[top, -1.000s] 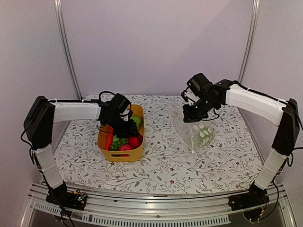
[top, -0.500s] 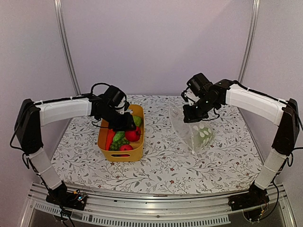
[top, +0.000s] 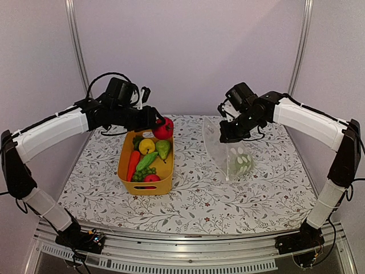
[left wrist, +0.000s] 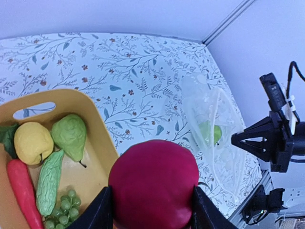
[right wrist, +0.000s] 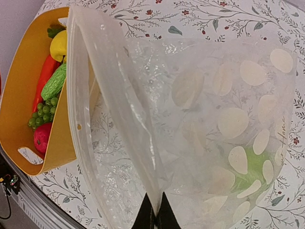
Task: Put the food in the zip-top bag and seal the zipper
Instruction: Pick up the fake vegetable from the bin, then place the fake vegetable in the zipper food storage bag.
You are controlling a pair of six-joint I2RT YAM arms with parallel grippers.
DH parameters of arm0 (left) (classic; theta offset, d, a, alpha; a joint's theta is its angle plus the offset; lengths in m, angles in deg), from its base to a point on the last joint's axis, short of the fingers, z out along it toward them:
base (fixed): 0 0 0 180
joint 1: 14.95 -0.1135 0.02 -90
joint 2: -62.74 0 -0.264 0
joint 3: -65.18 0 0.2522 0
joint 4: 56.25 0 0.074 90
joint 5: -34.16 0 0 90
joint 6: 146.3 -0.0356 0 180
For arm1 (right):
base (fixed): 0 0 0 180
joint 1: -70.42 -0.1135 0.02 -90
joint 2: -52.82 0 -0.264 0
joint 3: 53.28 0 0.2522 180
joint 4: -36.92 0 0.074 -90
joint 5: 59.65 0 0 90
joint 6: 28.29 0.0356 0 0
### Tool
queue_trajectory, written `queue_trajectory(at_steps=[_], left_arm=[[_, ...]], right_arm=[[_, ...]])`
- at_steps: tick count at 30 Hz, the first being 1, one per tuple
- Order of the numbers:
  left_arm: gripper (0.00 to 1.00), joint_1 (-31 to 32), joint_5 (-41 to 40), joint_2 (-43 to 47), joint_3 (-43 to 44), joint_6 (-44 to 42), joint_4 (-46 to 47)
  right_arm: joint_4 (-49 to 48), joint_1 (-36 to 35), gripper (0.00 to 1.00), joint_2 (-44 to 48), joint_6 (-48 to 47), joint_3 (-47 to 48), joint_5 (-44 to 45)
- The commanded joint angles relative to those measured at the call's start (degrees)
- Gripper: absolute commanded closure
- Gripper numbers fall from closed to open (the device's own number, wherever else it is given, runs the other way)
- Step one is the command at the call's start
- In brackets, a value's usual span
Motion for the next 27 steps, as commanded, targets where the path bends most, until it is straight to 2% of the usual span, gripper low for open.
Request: queue_trajectory(at_steps=[1, 9, 15, 23, 27], left_arm=[[0.75, 3.62, 1.91, 0.66, 2.70, -2.90, 7.64], [0.76, 8.99, 4.81, -4.04, 8.03, -3.41, 13.53], [0.78, 11.21, 3.99, -7.93, 9.86, -1.02, 15.71], [0.79, 13.06, 3.64, -10.42, 10.30, -1.58, 15.97], [0.81, 13.32, -0.50, -11.62, 11.09, -0.76, 13.42]], right_arm=[[0.53, -0.22, 1.00, 0.39, -0.14, 2.74, -1.69], [1.62, -0.22, 1.00, -0.59, 0.24, 6.27, -2.96], [0.64, -0.22, 1.00, -1.31, 1.92, 7.83, -4.35], [0.03, -0.26, 1.00, -1.90, 2.62, 8.58, -6.11], [-0.12, -0.27, 1.00, -1.72, 3.50, 8.58, -6.86]])
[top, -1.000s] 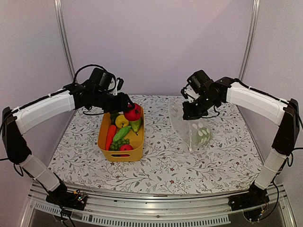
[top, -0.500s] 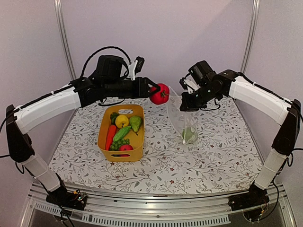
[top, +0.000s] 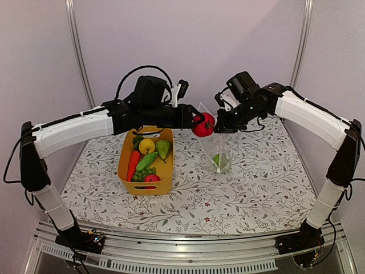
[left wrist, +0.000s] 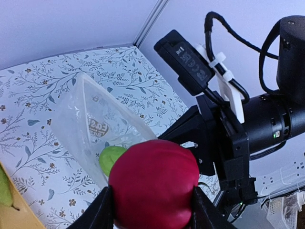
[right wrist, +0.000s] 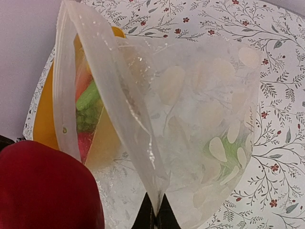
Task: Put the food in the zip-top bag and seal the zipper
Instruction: Place the fake vegetable in the zipper food storage bag.
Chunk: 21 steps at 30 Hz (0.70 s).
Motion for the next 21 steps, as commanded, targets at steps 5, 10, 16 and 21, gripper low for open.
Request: queue_trajectory(at_steps=[5, 10, 16, 21], left_arm=[[0.82, 0.76, -12.39, -5.00, 5.13, 2.22, -8.26], [0.79, 0.87, -15.65, -9.60, 9.22, 3.36, -11.92], [0.77, 1.04, -14.81, -14.47, 15.32, 3.49, -11.86], [0.40, 1.30, -11.63, -14.91, 19.53, 2.13, -11.56]], right_arm=[[-0.73, -0.24, 1.00, -0.17, 2.61, 1.80, -2.17], [-1.10, -0.18, 1.00, 0.21, 3.92, 2.91, -4.93], [-1.71, -0.08, 1.00, 0.56, 5.23, 2.41, -6.37], [-2.68, 2.41, 1.00, 1.30, 7.29, 0.21, -7.93]])
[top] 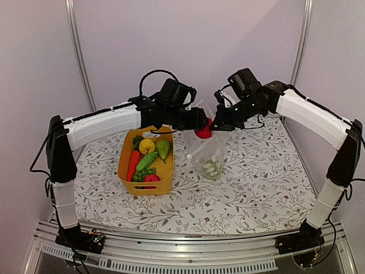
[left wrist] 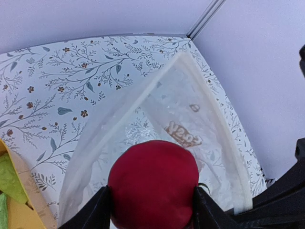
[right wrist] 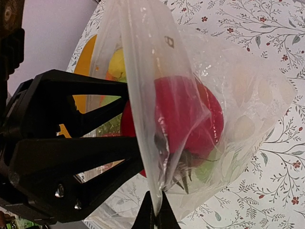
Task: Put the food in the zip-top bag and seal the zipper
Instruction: Place the fake vegetable in the zipper food storage bag, then adjust the zipper food storage bag at the center of the board.
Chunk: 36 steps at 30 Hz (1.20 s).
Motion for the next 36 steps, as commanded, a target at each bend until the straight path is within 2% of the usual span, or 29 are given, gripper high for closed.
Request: queue_trajectory(at_steps=[1, 3, 7, 9, 11, 14, 22, 27, 33, 36], left_arm=[[0.34, 1.22, 0.90, 1.44, 3.84, -1.30, -0.21], [0.24, 1.33, 0.48, 3.87, 2.82, -2.50, 0.71], [0.14, 2.05, 1.69, 10.65, -2.48, -6.95, 5.41], [0.11, 2.36, 0.94, 13.85, -5.76, -8.48, 7.46], [0.11, 2.47, -2.97, 15.84, -7.69, -7.84, 4.98], [0.18, 2.34, -7.36, 16.40, -8.08, -3.92, -2.57], [0.42, 2.11, -3.97, 14.77, -11.03, 2.07, -5.85], [0.45, 2.08, 0.76, 10.30, -8.23, 1.61, -5.57], [0.47, 2.08, 1.09, 8.05, -7.43, 1.77, -3.67], [0.57, 2.01, 0.48, 6.41, -6.08, 2.37, -4.44]], right_arm=[[-2.49, 2.58, 1.00, 1.92, 2.84, -1.97, -2.76], [-2.93, 3.43, 1.00, 2.83, 3.47, -2.77, -3.15], [-2.88, 3.77, 1.00, 3.43, 3.14, -3.46, -3.03], [-3.60, 3.78, 1.00, 3.93, 3.37, -4.25, -3.32], [-3.85, 3.78, 1.00, 4.15, 3.78, -4.51, -3.24], [-4.03, 3.78, 1.00, 4.33, 3.80, -4.92, -3.04], [-5.31, 3.78, 1.00, 4.07, 3.62, -6.42, -3.83], [-5.71, 3.74, 1.00, 3.82, 3.68, -6.58, -4.34], [-5.90, 3.74, 1.00, 3.65, 3.34, -6.87, -4.57], [-5.88, 3.63, 1.00, 3.64, 3.25, -7.26, -4.48]])
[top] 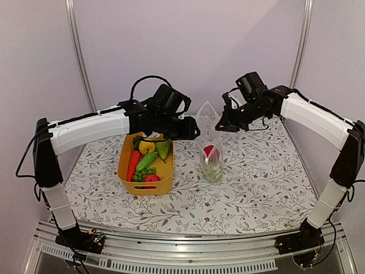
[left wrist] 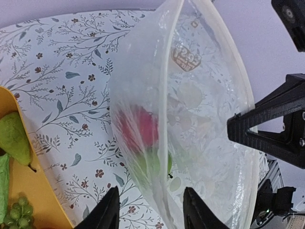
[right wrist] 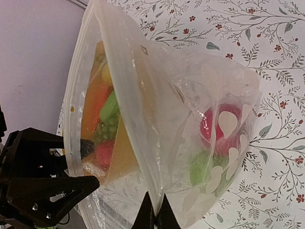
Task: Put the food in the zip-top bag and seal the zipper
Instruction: Adjust the zipper food storage bag at the center of the board.
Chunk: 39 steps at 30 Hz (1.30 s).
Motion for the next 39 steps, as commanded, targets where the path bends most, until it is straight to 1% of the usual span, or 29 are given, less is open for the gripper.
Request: queue_trajectory(at_steps=[1, 3, 6, 7, 10, 12, 16, 19, 21, 23, 25, 28, 30, 32, 35, 37, 38, 39], left_arm=[[0.63, -0.07, 0.01, -2.14, 3.30, 1.08, -0.55], [0.74, -0.12, 0.03, -3.16, 4.49, 1.12, -0.78], [0.95, -0.12, -0.20, -4.10, 6.51, 0.68, -0.24], [1.00, -0.09, -0.34, -4.21, 7.21, 0.48, 0.32], [1.00, 0.23, -1.66, -3.36, 8.37, -0.51, 3.13], [1.00, 0.64, -4.28, -2.27, 8.42, -1.21, 4.84], [1.00, 0.98, -7.62, 0.42, 8.26, -2.50, 5.46], [1.00, 0.98, -6.85, 1.12, 6.89, -3.03, 6.34], [1.00, 0.97, -4.43, 0.28, 6.94, -3.35, 6.73], [1.00, 1.23, -1.68, -1.22, 8.65, -3.78, 7.41], [1.00, 1.85, 0.51, -3.18, 11.59, -5.10, 8.83], [1.00, 2.50, 1.35, -7.25, 18.80, -6.20, 7.68], [1.00, 2.48, 1.80, -9.52, 22.51, -6.43, 6.32], [1.00, 2.51, 2.78, -10.95, 23.77, -6.79, 5.56], [0.76, 2.39, 2.64, -10.80, 22.26, -6.65, 3.79], [0.55, 2.34, 1.90, -9.18, 19.61, -6.34, 2.59], [0.48, 2.30, 1.88, -7.93, 17.90, -6.43, 2.63], [0.44, 2.36, 1.77, -6.33, 15.65, -6.49, 2.69]], right_arm=[[-0.61, -0.37, 1.00, 1.38, -0.20, -1.17, -0.32], [0.74, -0.69, 1.00, 1.36, -0.71, -0.76, 1.37], [5.87, -1.72, 1.00, 0.40, -2.70, 3.29, 6.76], [7.52, -1.95, 1.00, -0.44, -3.45, 5.61, 8.49], [11.79, -2.33, 1.00, -1.55, -4.64, 10.05, 13.00], [12.94, -2.43, 1.00, -1.52, -4.82, 11.79, 15.15], [13.11, -2.52, 1.00, -0.12, -4.44, 12.07, 15.63], [14.19, -2.53, 1.00, -0.17, -4.63, 11.43, 16.81], [14.90, -2.53, 1.00, -0.28, -4.85, 11.51, 18.59], [15.49, -1.97, 1.00, 0.11, -5.03, 12.06, 20.47], [16.76, 0.04, 1.00, 0.56, -5.20, 13.04, 21.63], [17.71, 4.21, 1.00, 1.71, -5.96, 14.33, 22.11], [17.89, 5.02, 1.00, 2.62, -7.07, 15.24, 22.97], [17.96, 5.08, 1.00, 2.66, -8.30, 15.81, 22.66], [16.25, 5.03, 1.00, 1.99, -8.94, 13.53, 20.01], [14.10, 4.70, 1.00, 1.97, -8.84, 10.91, 18.59], [13.17, 4.42, 1.00, 2.05, -8.76, 9.68, 18.31], [12.36, 4.10, 1.00, 2.10, -8.73, 8.72, 18.05]])
